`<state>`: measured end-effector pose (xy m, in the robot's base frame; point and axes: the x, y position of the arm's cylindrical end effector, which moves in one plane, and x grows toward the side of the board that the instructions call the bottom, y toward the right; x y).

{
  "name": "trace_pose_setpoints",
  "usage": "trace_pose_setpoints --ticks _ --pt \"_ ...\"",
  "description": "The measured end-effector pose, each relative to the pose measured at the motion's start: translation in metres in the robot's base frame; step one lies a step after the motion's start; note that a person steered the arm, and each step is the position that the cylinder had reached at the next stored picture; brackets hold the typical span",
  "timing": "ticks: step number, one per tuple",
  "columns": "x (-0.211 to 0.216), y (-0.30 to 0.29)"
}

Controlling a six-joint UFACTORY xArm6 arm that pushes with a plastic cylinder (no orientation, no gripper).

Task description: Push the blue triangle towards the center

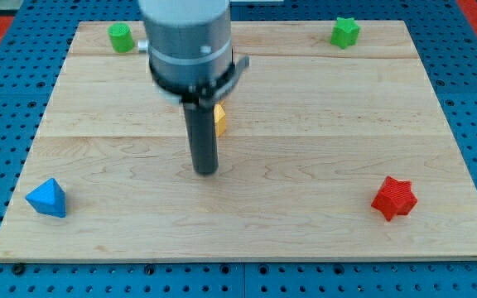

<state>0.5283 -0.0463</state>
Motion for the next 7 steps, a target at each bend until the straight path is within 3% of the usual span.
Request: trace_pose_setpoints --ticks 1,2,5,7 --pt "0.079 -0.043" --pt "0.09 -0.077" --pt "0.061 -0.214" --pt "0.034 -0.227"
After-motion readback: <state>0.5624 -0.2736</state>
